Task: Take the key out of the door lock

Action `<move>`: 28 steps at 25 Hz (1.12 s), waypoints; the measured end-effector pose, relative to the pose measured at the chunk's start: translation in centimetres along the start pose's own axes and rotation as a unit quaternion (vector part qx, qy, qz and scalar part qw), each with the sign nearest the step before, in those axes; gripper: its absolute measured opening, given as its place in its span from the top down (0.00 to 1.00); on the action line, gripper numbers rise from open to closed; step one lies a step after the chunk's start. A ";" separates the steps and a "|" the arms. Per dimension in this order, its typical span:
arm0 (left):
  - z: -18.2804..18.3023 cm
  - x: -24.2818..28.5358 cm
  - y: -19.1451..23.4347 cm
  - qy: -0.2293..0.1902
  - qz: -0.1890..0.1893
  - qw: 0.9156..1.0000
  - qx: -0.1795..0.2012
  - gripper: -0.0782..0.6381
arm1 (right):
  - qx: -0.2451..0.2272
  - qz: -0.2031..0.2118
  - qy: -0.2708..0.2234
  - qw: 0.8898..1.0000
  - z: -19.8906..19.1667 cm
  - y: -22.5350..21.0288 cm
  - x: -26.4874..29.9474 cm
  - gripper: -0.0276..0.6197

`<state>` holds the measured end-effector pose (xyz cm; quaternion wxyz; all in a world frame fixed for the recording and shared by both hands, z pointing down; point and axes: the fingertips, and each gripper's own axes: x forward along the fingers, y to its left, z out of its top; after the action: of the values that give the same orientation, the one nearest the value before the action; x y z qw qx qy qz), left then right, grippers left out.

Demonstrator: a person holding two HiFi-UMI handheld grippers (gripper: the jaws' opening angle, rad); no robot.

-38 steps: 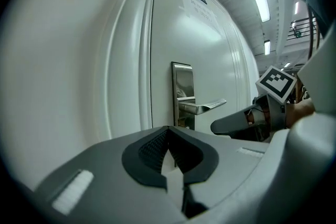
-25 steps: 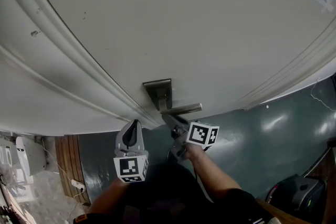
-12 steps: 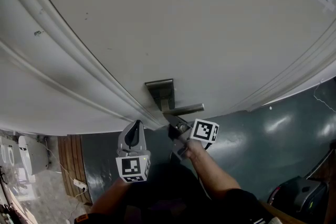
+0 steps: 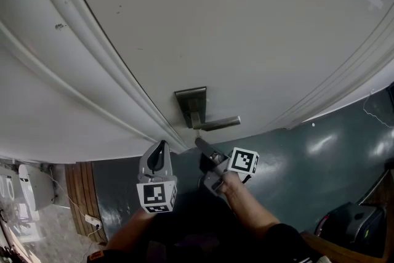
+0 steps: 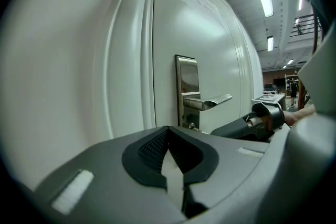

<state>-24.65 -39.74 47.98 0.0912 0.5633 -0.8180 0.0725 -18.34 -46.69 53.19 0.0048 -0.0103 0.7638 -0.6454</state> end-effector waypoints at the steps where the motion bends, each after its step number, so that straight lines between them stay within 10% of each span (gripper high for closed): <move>1: 0.0 -0.1 0.0 -0.002 -0.003 1.000 -0.001 0.87 | -0.005 -0.001 0.000 1.000 -0.3 0.3 -0.2 0.94; 17: -0.5 -6.8 1.0 -0.025 -0.084 0.996 -0.017 0.87 | -0.107 -0.078 -0.059 0.990 -9.3 3.6 -4.2 0.93; 28: -4.5 -16.7 4.3 -0.020 -0.154 0.988 -0.017 0.87 | -0.189 -0.151 -0.131 0.961 -20.5 5.6 -6.4 0.93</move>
<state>-22.55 -21.99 48.47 0.0947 0.6826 -0.7239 0.0328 -12.45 -25.40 51.09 0.0049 -0.2104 0.8542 -0.4755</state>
